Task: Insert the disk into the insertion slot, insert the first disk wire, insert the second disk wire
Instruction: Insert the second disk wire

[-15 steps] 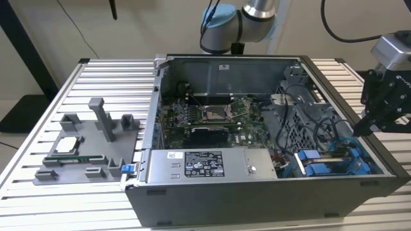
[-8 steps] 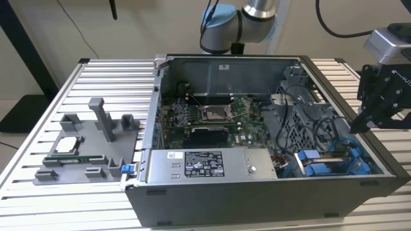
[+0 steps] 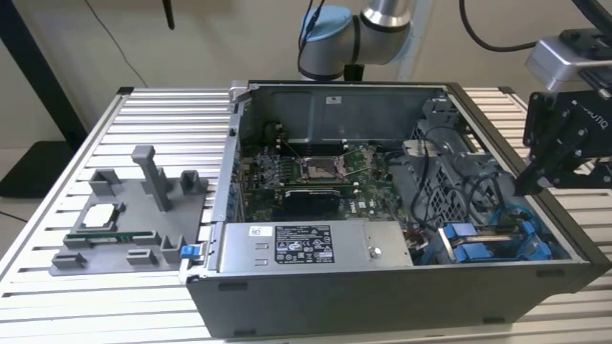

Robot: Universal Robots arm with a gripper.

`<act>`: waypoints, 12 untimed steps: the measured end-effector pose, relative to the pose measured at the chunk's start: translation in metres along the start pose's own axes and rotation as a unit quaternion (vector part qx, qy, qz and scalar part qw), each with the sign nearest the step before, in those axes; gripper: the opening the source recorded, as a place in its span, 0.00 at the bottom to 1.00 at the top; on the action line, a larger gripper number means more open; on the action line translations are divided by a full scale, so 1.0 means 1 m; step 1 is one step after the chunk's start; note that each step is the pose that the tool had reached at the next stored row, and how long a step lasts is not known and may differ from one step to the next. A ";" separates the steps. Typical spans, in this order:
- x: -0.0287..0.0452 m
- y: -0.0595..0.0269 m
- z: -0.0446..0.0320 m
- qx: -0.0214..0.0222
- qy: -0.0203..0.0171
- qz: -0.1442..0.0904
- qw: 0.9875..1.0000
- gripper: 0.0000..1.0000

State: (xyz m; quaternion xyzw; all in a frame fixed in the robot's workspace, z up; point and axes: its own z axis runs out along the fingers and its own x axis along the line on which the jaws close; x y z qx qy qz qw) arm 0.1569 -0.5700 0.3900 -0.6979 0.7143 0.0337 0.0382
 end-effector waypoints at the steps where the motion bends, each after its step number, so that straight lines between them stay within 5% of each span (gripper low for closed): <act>1: 0.0000 0.0022 -0.0005 0.002 0.000 0.000 1.000 0.00; 8: 0.0002 0.0227 -0.0021 0.018 0.000 -0.002 1.000 0.00; 12: 0.0005 0.0380 -0.0022 0.034 -0.001 -0.004 0.999 0.00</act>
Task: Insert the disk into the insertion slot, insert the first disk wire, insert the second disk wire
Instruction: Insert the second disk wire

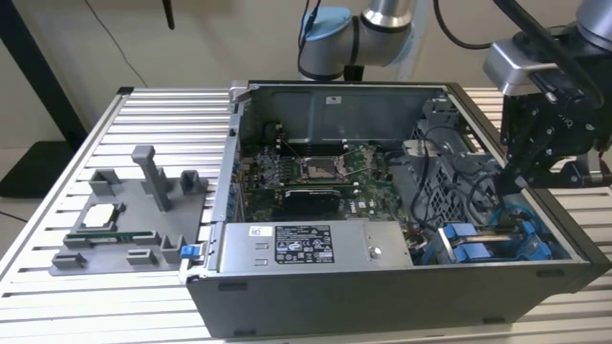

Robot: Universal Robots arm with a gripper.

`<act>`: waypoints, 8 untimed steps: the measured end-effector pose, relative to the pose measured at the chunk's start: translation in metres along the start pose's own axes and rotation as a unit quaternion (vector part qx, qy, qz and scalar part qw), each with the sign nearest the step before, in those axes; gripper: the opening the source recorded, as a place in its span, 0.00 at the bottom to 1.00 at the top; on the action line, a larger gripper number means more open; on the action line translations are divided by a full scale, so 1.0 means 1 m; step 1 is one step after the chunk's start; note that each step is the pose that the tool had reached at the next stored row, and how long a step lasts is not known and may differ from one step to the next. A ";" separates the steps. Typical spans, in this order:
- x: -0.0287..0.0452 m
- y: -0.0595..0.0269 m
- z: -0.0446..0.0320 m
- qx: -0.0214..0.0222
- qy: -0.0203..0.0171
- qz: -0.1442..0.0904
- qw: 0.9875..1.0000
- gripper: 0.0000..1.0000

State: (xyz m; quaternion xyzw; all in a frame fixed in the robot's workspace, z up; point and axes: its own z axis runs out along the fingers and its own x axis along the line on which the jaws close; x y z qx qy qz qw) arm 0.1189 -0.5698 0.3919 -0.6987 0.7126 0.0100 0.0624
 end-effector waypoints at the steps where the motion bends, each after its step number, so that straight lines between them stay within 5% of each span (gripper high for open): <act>1: 0.0001 0.0041 -0.0003 0.004 0.000 0.000 1.000 0.00; 8: 0.0030 0.0257 0.0008 0.030 -0.001 -0.003 1.000 0.00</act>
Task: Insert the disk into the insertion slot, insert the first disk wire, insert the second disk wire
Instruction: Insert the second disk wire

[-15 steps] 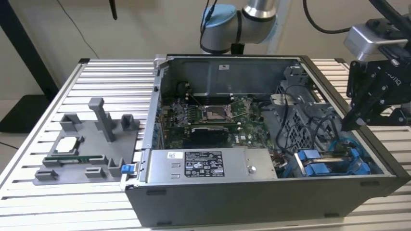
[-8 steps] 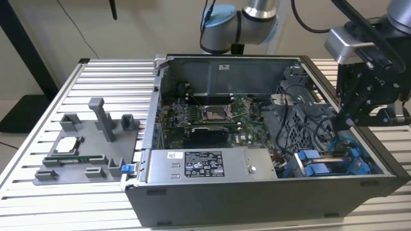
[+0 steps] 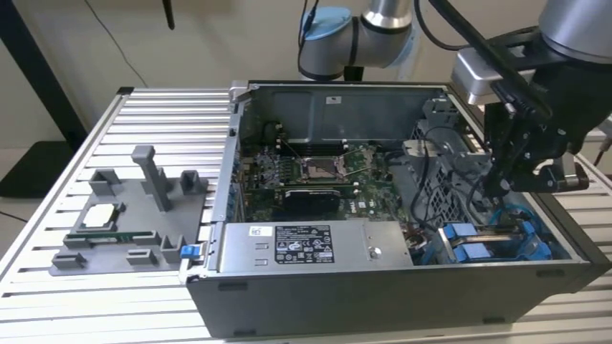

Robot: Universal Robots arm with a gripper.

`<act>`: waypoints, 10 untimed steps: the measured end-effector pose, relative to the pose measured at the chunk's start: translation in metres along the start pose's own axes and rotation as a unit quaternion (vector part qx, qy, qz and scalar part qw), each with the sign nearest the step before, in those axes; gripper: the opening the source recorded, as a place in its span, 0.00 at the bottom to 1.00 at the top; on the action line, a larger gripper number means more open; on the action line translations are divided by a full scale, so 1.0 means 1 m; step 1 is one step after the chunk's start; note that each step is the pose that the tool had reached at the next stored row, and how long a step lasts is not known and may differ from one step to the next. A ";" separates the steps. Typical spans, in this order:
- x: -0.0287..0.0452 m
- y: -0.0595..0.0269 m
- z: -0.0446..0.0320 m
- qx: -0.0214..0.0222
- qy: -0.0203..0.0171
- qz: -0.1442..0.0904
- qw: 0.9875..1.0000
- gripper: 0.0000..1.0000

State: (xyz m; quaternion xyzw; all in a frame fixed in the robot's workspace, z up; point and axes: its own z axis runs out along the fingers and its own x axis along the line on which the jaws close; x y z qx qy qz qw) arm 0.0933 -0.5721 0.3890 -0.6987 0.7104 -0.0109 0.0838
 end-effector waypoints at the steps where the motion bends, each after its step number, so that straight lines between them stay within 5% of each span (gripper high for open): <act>1: 0.0006 0.0015 0.0005 0.003 0.000 0.000 1.000 0.00; 5: 0.0038 0.0050 0.0042 0.014 0.000 -0.001 1.000 0.00; 10: 0.0091 0.0062 0.0127 0.014 0.000 -0.002 1.000 0.00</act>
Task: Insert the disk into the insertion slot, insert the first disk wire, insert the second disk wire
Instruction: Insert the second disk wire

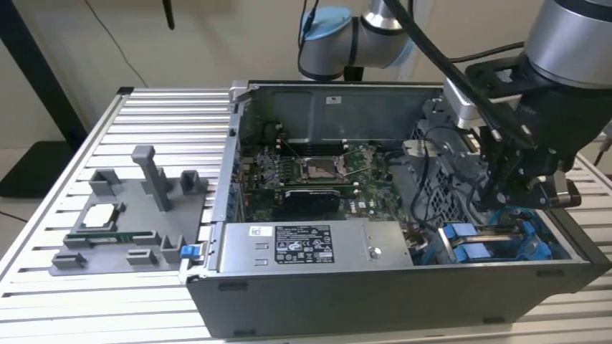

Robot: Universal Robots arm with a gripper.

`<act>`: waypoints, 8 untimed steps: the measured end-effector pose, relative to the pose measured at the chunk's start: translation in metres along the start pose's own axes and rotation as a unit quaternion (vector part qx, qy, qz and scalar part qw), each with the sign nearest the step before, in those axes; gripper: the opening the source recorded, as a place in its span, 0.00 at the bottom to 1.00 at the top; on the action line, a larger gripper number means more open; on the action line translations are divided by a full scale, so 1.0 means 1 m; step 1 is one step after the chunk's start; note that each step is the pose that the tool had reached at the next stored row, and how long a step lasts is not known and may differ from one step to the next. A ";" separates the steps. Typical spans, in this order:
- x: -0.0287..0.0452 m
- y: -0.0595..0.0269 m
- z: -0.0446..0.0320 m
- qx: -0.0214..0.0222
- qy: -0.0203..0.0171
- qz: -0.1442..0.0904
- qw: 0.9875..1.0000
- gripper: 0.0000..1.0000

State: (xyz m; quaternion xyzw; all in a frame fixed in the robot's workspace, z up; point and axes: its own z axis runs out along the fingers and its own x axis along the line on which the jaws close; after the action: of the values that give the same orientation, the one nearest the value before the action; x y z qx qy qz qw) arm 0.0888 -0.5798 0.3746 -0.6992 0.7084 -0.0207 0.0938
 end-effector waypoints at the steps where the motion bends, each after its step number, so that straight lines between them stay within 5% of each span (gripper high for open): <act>1: 0.0009 0.0002 0.0017 0.000 0.000 -0.001 1.000 0.00; 8: 0.0028 -0.0005 0.0123 0.000 -0.002 -0.011 1.000 0.00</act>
State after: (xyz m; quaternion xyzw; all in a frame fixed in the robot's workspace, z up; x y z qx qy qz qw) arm 0.0913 -0.5813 0.3624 -0.7073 0.7002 -0.0205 0.0949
